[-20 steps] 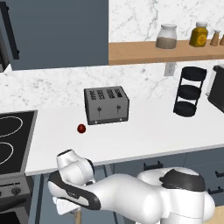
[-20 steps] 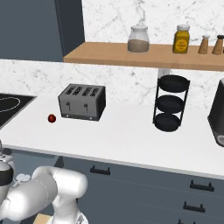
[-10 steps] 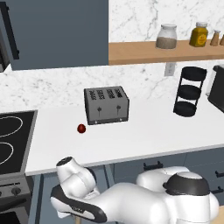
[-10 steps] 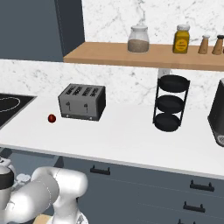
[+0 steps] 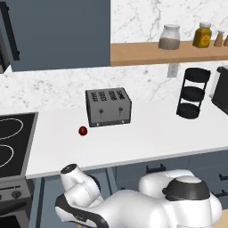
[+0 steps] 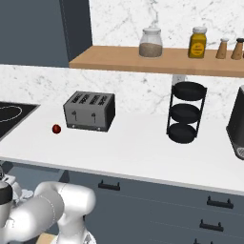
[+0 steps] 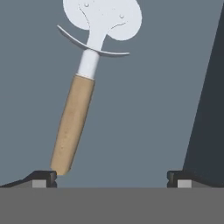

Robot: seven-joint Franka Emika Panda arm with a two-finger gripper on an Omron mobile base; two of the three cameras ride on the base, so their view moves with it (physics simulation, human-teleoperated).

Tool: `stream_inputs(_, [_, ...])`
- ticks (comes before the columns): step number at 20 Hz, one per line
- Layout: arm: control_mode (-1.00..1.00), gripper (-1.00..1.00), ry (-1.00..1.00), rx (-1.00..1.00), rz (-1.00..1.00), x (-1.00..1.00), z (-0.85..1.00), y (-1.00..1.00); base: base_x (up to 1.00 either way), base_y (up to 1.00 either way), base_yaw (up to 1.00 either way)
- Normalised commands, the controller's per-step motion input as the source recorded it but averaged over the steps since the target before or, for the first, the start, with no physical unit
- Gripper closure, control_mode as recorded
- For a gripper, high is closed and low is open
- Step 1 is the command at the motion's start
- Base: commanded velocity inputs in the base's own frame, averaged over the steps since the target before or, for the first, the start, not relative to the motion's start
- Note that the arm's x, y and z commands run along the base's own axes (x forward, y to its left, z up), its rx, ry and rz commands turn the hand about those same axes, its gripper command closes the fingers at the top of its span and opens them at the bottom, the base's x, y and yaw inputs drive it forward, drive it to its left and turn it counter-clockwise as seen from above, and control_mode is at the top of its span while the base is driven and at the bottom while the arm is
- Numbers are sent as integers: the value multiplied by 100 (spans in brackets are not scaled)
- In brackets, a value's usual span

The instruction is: Pick the pizza cutter from the drawer and place it on the counter.

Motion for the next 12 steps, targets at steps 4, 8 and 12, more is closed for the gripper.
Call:
stream_inputs(4, [-100, -100, -2, 0, 0, 28, -22, 19, 0, 0, 0])
stream_inputs(8, [-100, -100, -3, 0, 0, 24, -26, 30, 0, 0, 0])
stream_inputs(12, [-100, -100, -3, 0, -1, 18, -22, 26, 0, 0, 0])
